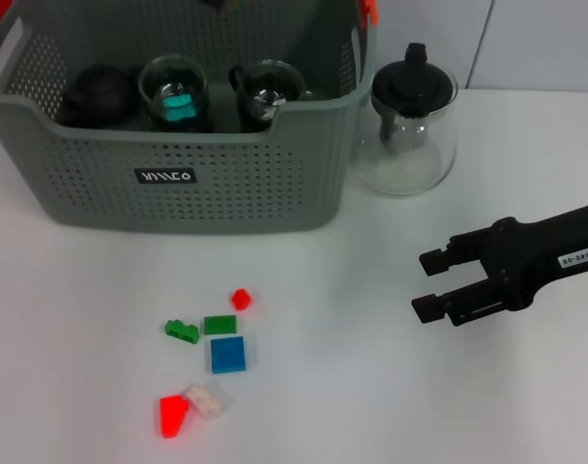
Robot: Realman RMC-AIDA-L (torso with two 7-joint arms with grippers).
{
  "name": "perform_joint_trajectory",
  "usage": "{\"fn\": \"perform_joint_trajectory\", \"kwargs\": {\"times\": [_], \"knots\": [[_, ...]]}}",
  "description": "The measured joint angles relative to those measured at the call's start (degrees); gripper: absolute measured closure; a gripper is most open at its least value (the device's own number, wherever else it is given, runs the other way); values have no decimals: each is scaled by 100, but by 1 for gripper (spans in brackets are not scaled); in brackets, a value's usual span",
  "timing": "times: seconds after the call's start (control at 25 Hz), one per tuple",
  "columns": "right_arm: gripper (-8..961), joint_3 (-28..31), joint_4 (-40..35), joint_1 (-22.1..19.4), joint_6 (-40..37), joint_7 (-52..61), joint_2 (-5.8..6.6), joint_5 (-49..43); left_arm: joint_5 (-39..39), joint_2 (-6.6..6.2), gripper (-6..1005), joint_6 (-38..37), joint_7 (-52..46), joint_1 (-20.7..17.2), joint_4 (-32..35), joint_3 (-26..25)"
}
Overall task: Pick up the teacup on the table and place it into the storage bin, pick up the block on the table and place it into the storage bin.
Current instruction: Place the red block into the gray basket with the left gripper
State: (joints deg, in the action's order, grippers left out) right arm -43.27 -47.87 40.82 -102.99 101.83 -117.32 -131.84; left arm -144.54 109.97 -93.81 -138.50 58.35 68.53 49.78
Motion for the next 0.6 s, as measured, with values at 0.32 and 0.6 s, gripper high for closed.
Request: {"fn": "perform_joint_trajectory", "kwargs": {"times": [0.32, 0.6], "knots": [[132, -15, 8, 47, 46, -45, 1, -9, -1864, 204, 798, 1767, -85, 848, -1648, 543], [132, -15, 13, 36, 70, -49, -14, -7, -1918, 238, 796, 2667, -391, 857, -2367, 1348]]}}
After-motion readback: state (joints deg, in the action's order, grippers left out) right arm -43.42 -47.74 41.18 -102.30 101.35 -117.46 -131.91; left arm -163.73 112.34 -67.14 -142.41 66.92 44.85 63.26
